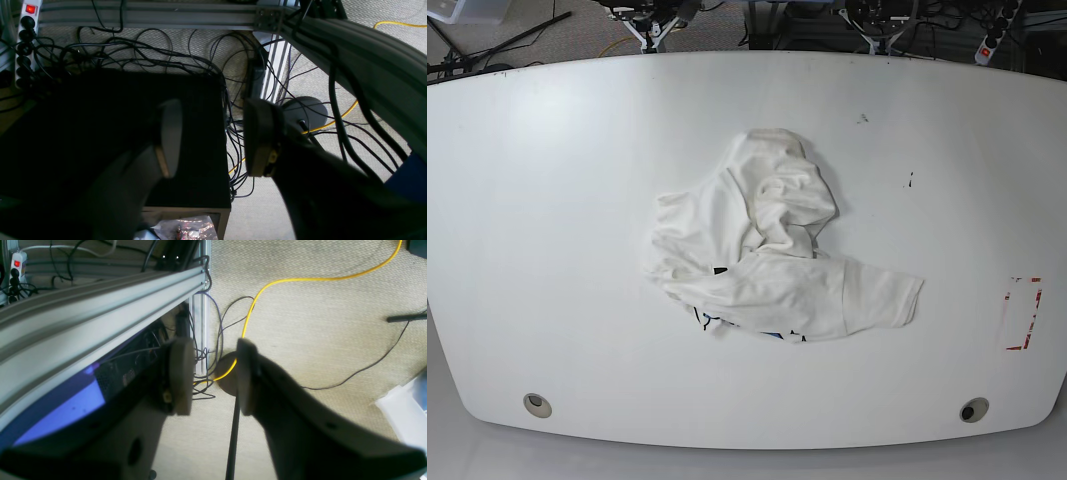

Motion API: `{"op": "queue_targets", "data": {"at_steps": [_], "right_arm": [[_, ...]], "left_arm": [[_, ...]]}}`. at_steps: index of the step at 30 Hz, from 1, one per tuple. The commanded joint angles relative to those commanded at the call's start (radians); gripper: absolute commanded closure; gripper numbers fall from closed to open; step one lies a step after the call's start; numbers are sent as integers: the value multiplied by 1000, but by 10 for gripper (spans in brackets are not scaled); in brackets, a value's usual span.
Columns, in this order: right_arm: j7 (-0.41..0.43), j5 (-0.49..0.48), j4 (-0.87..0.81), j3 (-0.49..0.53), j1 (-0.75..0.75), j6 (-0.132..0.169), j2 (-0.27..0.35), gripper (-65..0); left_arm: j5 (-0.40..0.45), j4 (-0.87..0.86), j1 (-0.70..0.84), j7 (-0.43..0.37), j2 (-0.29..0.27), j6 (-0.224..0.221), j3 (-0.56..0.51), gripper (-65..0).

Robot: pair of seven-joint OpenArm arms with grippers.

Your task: Fold the T-shirt properly

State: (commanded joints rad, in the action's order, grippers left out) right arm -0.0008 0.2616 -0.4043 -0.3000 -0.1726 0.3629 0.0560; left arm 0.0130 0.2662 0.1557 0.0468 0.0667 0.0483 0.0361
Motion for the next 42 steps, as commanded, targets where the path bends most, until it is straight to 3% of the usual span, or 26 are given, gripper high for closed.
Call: {"op": "queue_targets", "data": {"at_steps": [1,4,9,12,20,42], "right_arm": [[0,5,-6,0,-3,0,-20,-197],[23,2,-9,-2,-9,-2,-20,-197],[133,2,-17,-2,-72,-2,-20,-195],[141,0,-51,-5,-106,-2,-21,-195],[141,0,-132,-3,-160,-2,-23,-195],[141,6,-129,-2,-143,-2,-17,-195]], "left_arm": [[-2,-52,12,-115,0,-2,2,-274],[-3,-43,35,-152,0,-2,0,-272],[-8,-38,72,-212,0,-2,3,-271],[-8,23,120,-253,5,-2,5,-271],[-8,229,252,-259,25,-3,6,-269],[-9,227,258,-261,20,-3,6,-271]]}}
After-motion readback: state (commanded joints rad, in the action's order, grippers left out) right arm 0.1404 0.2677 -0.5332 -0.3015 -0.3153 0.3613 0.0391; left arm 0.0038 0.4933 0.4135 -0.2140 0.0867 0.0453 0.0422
